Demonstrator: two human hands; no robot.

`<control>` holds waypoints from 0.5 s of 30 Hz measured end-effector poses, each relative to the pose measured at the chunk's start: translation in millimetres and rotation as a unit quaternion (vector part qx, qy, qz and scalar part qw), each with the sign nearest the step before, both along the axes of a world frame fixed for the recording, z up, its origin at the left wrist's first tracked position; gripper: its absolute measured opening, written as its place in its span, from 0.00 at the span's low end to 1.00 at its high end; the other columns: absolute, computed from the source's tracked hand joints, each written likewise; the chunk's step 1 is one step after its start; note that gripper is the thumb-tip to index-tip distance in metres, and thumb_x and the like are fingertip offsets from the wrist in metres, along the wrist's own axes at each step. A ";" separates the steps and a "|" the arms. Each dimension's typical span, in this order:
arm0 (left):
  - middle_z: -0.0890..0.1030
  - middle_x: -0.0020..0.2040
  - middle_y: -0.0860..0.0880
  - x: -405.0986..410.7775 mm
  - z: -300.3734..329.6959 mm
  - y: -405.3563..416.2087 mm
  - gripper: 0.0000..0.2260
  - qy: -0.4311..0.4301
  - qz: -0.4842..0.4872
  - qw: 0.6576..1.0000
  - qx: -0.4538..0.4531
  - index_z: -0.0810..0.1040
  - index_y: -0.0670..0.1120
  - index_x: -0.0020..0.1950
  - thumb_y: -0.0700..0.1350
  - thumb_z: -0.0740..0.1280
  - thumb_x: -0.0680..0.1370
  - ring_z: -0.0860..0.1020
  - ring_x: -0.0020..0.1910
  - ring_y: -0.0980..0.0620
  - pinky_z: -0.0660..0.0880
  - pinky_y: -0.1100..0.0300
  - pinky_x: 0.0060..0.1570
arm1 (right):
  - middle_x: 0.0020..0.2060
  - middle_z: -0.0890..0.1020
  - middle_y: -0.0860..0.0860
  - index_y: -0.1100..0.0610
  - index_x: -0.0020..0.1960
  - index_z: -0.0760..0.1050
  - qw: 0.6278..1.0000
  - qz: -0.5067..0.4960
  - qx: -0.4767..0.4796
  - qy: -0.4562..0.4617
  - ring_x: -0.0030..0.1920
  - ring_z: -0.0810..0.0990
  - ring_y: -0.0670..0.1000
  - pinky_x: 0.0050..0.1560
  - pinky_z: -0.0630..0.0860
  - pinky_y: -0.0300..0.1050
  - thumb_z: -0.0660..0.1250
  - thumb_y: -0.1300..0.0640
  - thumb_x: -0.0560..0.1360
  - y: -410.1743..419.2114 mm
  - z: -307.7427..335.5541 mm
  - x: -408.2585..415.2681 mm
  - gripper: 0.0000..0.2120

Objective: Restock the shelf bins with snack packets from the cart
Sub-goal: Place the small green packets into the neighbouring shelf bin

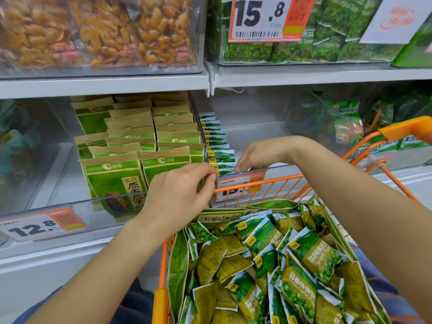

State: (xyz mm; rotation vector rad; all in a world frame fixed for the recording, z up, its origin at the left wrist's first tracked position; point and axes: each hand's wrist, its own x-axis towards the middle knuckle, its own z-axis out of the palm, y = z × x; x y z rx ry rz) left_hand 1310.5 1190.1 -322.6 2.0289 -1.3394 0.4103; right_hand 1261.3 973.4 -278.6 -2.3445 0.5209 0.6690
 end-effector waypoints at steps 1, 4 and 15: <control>0.80 0.35 0.57 -0.3 -0.1 0.0 0.12 -0.005 -0.002 1.000 0.008 0.82 0.52 0.47 0.51 0.59 0.76 0.78 0.29 0.54 0.74 0.60 0.23 | 0.34 0.81 0.44 0.56 0.45 0.82 1.000 0.018 -0.011 0.009 0.35 0.78 0.45 0.42 0.74 0.38 0.63 0.54 0.79 4.2 -1.4 2.9 0.10; 0.80 0.33 0.55 -1.4 -1.3 -0.2 0.12 -0.023 -0.005 0.999 0.031 0.82 0.52 0.46 0.51 0.59 0.76 0.79 0.29 0.51 0.75 0.56 0.23 | 0.33 0.77 0.50 0.55 0.39 0.75 0.997 0.054 -0.046 0.031 0.31 0.73 0.48 0.42 0.71 0.44 0.58 0.52 0.80 17.4 -8.1 8.6 0.14; 0.79 0.31 0.57 0.2 -1.1 5.1 0.09 -0.037 -0.012 0.999 0.023 0.82 0.52 0.46 0.48 0.62 0.76 0.78 0.28 0.55 0.73 0.60 0.22 | 0.46 0.85 0.54 0.60 0.52 0.81 0.983 -0.161 -0.003 -0.087 0.50 0.83 0.54 0.53 0.77 0.47 0.53 0.39 0.81 -13.6 -2.4 -2.9 0.28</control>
